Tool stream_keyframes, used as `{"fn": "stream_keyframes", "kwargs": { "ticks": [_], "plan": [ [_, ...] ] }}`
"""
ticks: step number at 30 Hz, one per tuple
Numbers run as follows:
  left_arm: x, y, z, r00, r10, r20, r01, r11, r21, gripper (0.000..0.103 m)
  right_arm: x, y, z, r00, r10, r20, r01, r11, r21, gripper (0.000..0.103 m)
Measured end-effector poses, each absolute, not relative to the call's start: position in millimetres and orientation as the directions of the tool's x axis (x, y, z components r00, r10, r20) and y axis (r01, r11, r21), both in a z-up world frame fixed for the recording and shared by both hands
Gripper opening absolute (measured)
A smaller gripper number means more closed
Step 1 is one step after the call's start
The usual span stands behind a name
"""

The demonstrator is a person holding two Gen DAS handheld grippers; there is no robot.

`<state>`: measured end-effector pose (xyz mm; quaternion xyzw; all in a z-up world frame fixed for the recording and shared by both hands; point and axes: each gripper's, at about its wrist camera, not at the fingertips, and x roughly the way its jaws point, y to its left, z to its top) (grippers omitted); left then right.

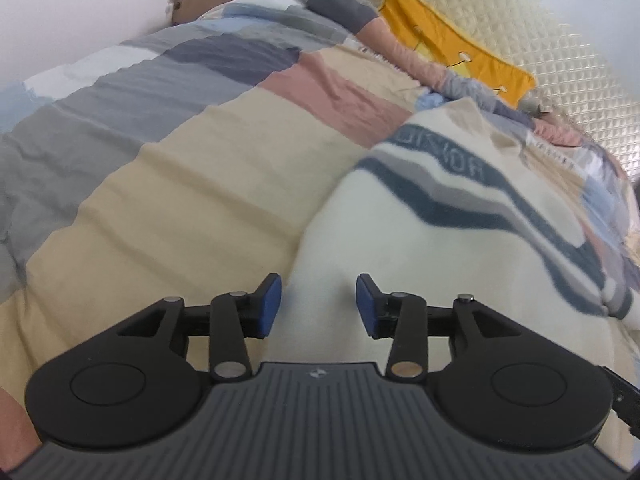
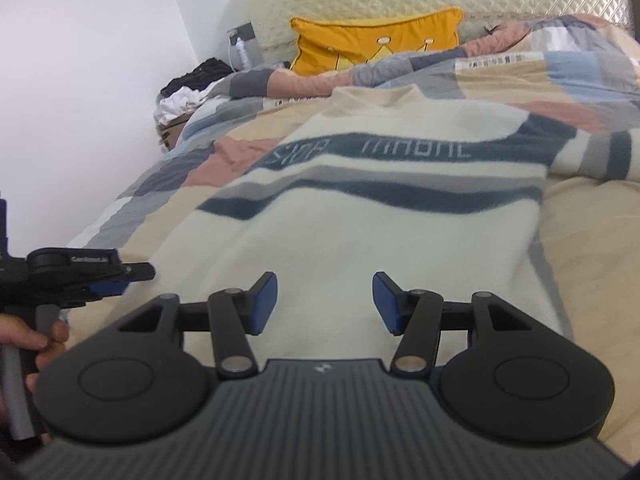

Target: Fold large clothes

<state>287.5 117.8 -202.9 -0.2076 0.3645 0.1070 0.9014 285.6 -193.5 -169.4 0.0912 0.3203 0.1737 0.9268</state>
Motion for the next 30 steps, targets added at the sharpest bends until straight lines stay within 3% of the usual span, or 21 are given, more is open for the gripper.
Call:
{"fn": "stream_keyframes", "kwargs": {
  "ticks": [8, 17, 20, 22, 24, 30],
  "plan": [
    [285.4, 140.2, -218.6, 0.682, 0.042, -0.73, -0.46, 0.801, -0.384, 0.052, 286.6, -199.1, -170.0, 0.72, 0.383, -0.578, -0.243, 0.92, 0.307, 0.055],
    [282.4, 133.1, -226.8, 0.669, -0.083, -0.739, -0.435, 0.762, -0.48, 0.051, 287.0, -198.5, -170.5, 0.704, 0.405, -0.583, -0.256, 0.911, 0.324, 0.055],
    [282.8, 129.3, -226.8, 0.661, -0.092, -0.744, -0.425, 0.772, -0.473, 0.038, 288.2, -199.2, -171.6, 0.698, 0.407, -0.589, -0.253, 0.91, 0.329, 0.055],
    [282.4, 127.5, -226.3, 0.659, -0.093, -0.747, -0.423, 0.775, -0.469, 0.024, 289.0, -199.8, -172.9, 0.694, 0.408, -0.593, -0.25, 0.909, 0.332, 0.055],
    [281.4, 127.5, -224.7, 0.664, -0.095, -0.742, -0.418, 0.775, -0.474, 0.018, 290.0, -200.3, -174.0, 0.69, 0.408, -0.598, -0.246, 0.909, 0.336, 0.055],
    [272.8, 114.8, -200.8, 0.711, -0.105, -0.695, -0.341, 0.813, -0.472, 0.013, 291.7, -200.7, -175.5, 0.685, 0.412, -0.602, -0.239, 0.906, 0.348, 0.055]
  ]
}}
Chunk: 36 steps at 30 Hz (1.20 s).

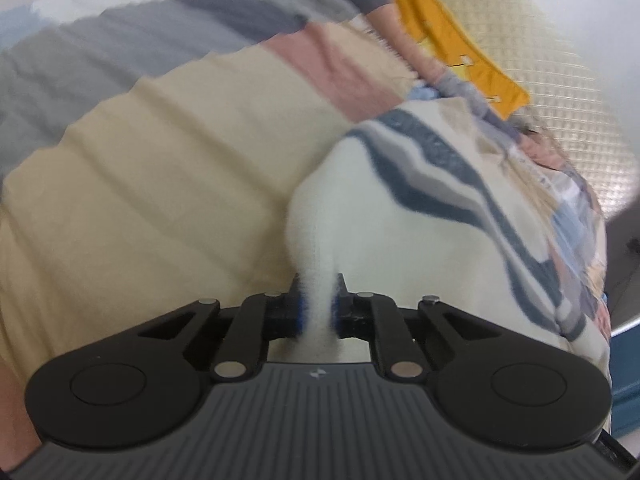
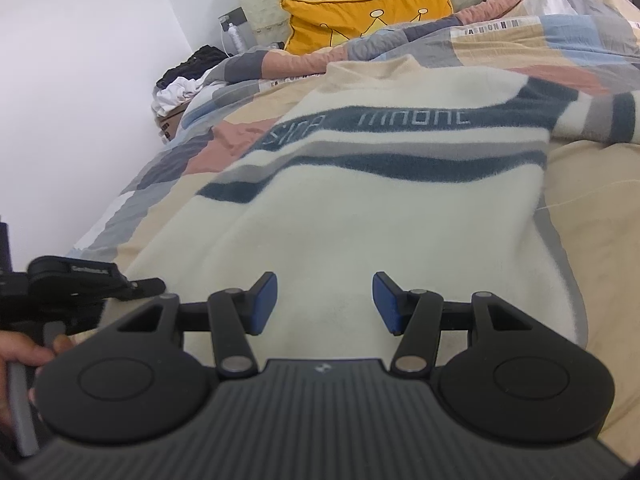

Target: Fold large clothes

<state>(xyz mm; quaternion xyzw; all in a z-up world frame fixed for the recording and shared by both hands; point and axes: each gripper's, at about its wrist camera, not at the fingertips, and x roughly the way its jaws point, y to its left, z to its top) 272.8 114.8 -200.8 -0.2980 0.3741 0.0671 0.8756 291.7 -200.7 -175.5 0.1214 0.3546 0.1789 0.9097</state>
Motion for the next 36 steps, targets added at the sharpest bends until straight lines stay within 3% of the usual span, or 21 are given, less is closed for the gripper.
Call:
{"fn": "stream_keyframes", "kwargs": {
  "ticks": [11, 18, 27, 32, 36],
  "plan": [
    [281.6, 24.5, -142.2, 0.787, -0.212, -0.579, -0.063, 0.907, -0.417, 0.012, 304.4, -225.2, -168.5, 0.718, 0.403, -0.567, -0.17, 0.892, 0.419, 0.055],
    [316.5, -25.9, -174.8, 0.696, -0.363, -0.619, -0.009, 0.858, -0.513, 0.012, 315.4, -256.0, -168.4, 0.752, 0.387, -0.533, -0.096, 0.865, 0.492, 0.056],
    [332.5, -49.1, -213.8, 0.659, -0.357, -0.662, 0.045, 0.897, -0.439, 0.013, 336.1, -277.9, -183.3, 0.75, 0.397, -0.529, -0.042, 0.826, 0.562, 0.058],
    [323.7, -42.1, -211.1, 0.681, -0.375, -0.629, 0.066, 0.887, -0.457, 0.013, 335.9, -265.4, -181.8, 0.733, 0.475, -0.487, -0.136, 0.804, 0.579, 0.058],
    [311.3, -23.2, -201.5, 0.687, -0.413, -0.598, 0.062, 0.854, -0.517, 0.024, 337.1, -256.8, -183.7, 0.713, 0.509, -0.482, -0.171, 0.793, 0.585, 0.058]
  ]
}}
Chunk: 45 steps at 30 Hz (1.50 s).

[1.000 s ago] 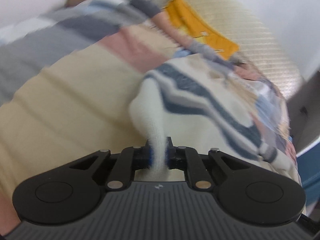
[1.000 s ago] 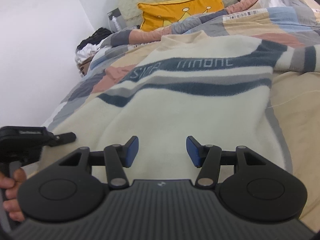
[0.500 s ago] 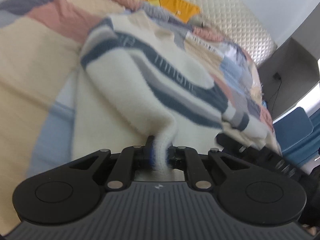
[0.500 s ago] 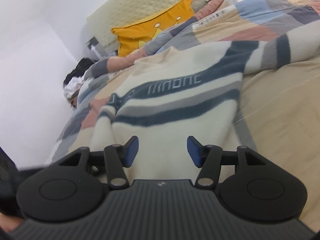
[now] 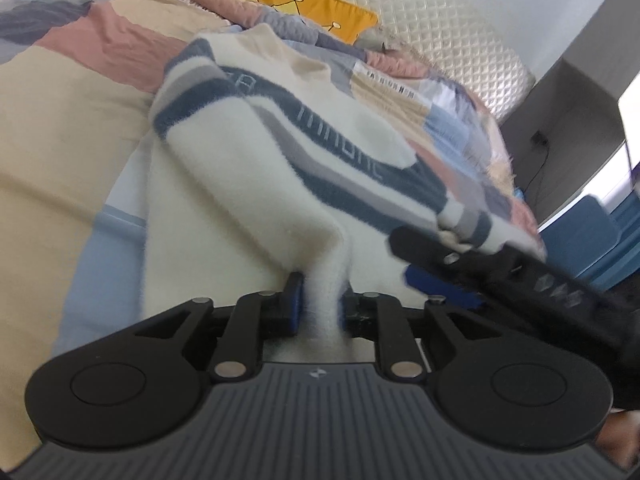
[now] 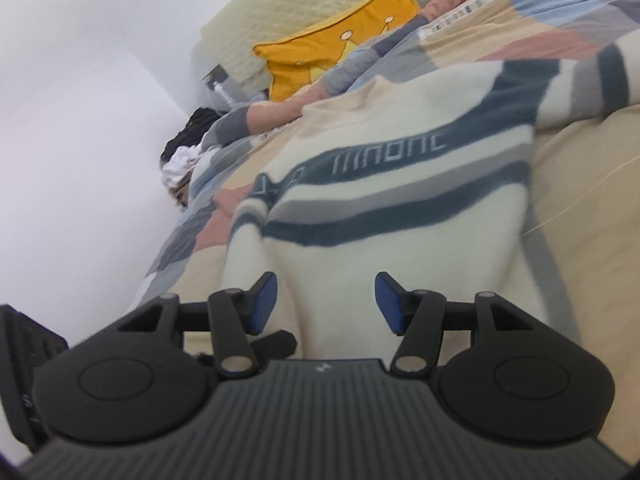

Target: Fold large clothes

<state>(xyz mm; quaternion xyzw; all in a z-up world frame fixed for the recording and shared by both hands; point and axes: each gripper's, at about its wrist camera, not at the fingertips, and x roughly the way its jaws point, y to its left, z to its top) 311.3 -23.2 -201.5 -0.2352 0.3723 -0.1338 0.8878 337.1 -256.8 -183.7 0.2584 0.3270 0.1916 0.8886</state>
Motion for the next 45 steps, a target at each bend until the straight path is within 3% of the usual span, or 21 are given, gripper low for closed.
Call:
{"fn": "stream_keyframes", "kwargs": {
  "ticks": [5, 9, 13, 19, 25, 31, 45],
  "plan": [
    [288.7, -3.0, -191.8, 0.699, -0.418, -0.581, 0.01, 0.817, -0.576, 0.028, 336.7, -246.1, -185.7, 0.692, 0.523, -0.498, -0.211, 0.806, 0.553, 0.058],
    [260.4, 4.1, -192.3, 0.688, -0.366, -0.626, -0.049, 0.838, -0.544, 0.028, 333.1, -238.2, -182.6, 0.684, 0.541, -0.489, -0.251, 0.804, 0.539, 0.058],
    [241.9, -0.6, -192.3, 0.686, -0.403, -0.606, -0.015, 0.825, -0.565, 0.028, 328.9, -229.5, -180.8, 0.669, 0.564, -0.484, -0.288, 0.797, 0.531, 0.058],
    [242.2, 1.0, -203.2, 0.667, -0.475, -0.574, 0.01, 0.776, -0.631, 0.027, 327.4, -229.3, -186.1, 0.601, 0.666, -0.442, -0.29, 0.697, 0.656, 0.058],
    [238.7, 0.8, -209.8, 0.652, -0.523, -0.549, 0.022, 0.737, -0.676, 0.027, 332.8, -213.0, -192.1, 0.481, 0.762, -0.433, -0.361, 0.623, 0.694, 0.058],
    [231.9, 22.4, -205.2, 0.667, -0.525, -0.529, -0.045, 0.68, -0.732, 0.027, 329.7, -220.3, -201.6, 0.511, 0.721, -0.468, -0.286, 0.657, 0.698, 0.057],
    [202.2, 55.1, -186.9, 0.719, -0.39, -0.575, -0.16, 0.712, -0.684, 0.028, 321.4, -219.6, -197.7, 0.534, 0.696, -0.48, -0.263, 0.676, 0.688, 0.051]
  ]
}}
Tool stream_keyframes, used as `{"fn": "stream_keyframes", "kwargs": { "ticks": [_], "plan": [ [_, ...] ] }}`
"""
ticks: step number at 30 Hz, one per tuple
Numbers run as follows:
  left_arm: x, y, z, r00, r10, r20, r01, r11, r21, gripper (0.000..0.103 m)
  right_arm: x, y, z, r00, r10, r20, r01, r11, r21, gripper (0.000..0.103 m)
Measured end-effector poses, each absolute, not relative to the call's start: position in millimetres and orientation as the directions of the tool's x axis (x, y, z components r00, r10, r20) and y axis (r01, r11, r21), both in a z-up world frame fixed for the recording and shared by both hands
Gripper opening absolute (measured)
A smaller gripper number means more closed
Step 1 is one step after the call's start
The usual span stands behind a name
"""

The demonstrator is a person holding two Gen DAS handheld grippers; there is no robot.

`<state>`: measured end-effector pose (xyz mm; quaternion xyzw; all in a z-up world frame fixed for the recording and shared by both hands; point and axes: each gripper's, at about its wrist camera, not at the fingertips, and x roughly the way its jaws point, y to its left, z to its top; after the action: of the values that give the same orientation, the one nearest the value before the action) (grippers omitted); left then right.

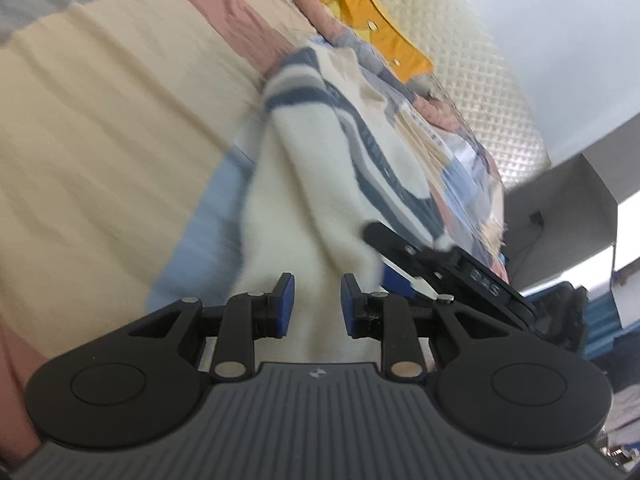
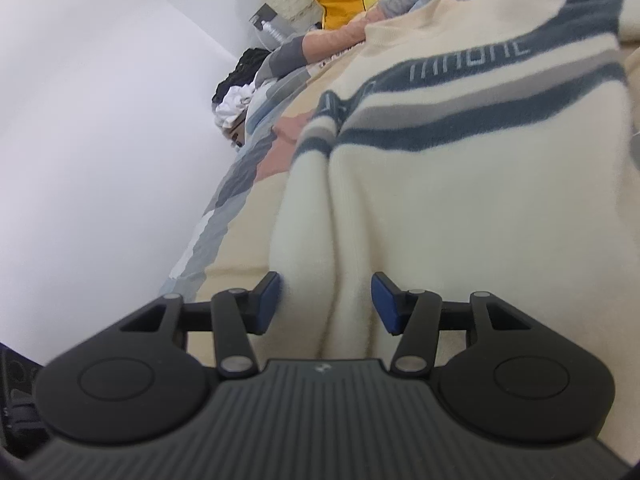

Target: Fold large clothes

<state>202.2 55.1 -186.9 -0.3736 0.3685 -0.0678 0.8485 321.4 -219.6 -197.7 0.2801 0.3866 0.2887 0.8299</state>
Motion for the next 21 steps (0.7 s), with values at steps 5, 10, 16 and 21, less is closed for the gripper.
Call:
{"fn": "stream_keyframes", "kwargs": {
  "ticks": [5, 10, 16, 21],
  "plan": [
    [194.6, 66.1, -189.1, 0.721, -0.376, -0.582, -0.2, 0.691, -0.694, 0.035, 315.7, -220.4, -192.9, 0.553, 0.676, -0.487, -0.245, 0.691, 0.68, 0.048],
    [189.6, 66.5, -185.7, 0.73, -0.4, -0.553, -0.166, 0.682, -0.712, 0.036, 313.7, -220.9, -194.0, 0.569, 0.628, -0.531, -0.204, 0.734, 0.648, 0.048],
    [192.3, 58.1, -186.2, 0.725, -0.442, -0.527, -0.109, 0.682, -0.723, 0.038, 303.8, -237.8, -188.8, 0.617, 0.592, -0.519, -0.148, 0.735, 0.662, 0.047],
    [191.6, 58.0, -187.1, 0.721, -0.445, -0.531, -0.104, 0.688, -0.719, 0.042, 305.7, -229.0, -198.6, 0.553, 0.605, -0.573, -0.154, 0.75, 0.643, 0.042]
  ]
}}
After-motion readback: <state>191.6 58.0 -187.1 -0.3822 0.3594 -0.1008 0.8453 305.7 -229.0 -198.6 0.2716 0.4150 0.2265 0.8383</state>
